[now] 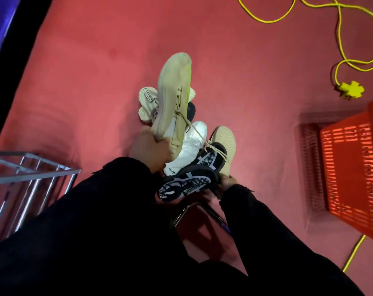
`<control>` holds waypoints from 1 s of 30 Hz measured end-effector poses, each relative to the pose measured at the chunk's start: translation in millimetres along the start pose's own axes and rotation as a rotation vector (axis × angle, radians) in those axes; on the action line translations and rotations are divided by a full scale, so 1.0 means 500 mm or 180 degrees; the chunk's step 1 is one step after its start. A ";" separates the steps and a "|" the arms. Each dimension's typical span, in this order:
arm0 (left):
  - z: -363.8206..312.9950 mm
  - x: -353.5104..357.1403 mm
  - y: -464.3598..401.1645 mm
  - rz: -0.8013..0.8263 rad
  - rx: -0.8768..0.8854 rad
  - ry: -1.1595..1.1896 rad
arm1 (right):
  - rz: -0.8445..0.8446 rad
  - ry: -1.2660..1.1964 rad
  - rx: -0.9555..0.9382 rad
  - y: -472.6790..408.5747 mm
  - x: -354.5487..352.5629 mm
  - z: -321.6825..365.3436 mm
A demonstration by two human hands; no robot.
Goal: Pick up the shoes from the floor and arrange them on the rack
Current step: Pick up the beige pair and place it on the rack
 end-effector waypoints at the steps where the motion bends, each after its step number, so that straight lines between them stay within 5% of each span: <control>1: -0.008 0.000 0.003 -0.0019 -0.0013 0.0031 | -0.0063 -0.0111 -0.0027 -0.008 -0.003 -0.012; 6: -0.038 0.011 0.001 0.0047 -0.0049 0.0224 | -0.0496 -0.0811 -0.0506 0.016 -0.033 0.009; 11: -0.051 0.040 0.008 0.0168 -0.0206 0.0598 | -0.0642 -0.0629 -0.2367 0.200 -0.033 0.166; 17: -0.033 0.056 0.042 0.0408 -0.0568 0.0863 | 0.0048 0.0237 -0.4091 0.466 0.068 0.230; 20: -0.046 0.056 0.052 0.0581 -0.0232 0.0951 | 0.0615 0.1086 -0.4581 0.549 0.147 0.217; 24: -0.052 0.010 0.072 0.0417 -0.0006 0.1641 | 0.0642 0.0848 -0.4347 0.580 0.155 0.231; 30: -0.085 -0.064 0.127 0.0097 0.0569 0.1703 | 0.1775 0.0087 -0.2651 0.604 0.192 0.258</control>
Point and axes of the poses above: each hand's wrist, its own y-axis away from the middle knuckle, its own x-axis out of the palm, z = x × y, the point moved 8 cm from there along -y, towards the middle knuckle, and after that the axes turned 15 degrees about -y, right-handed, at the moved point
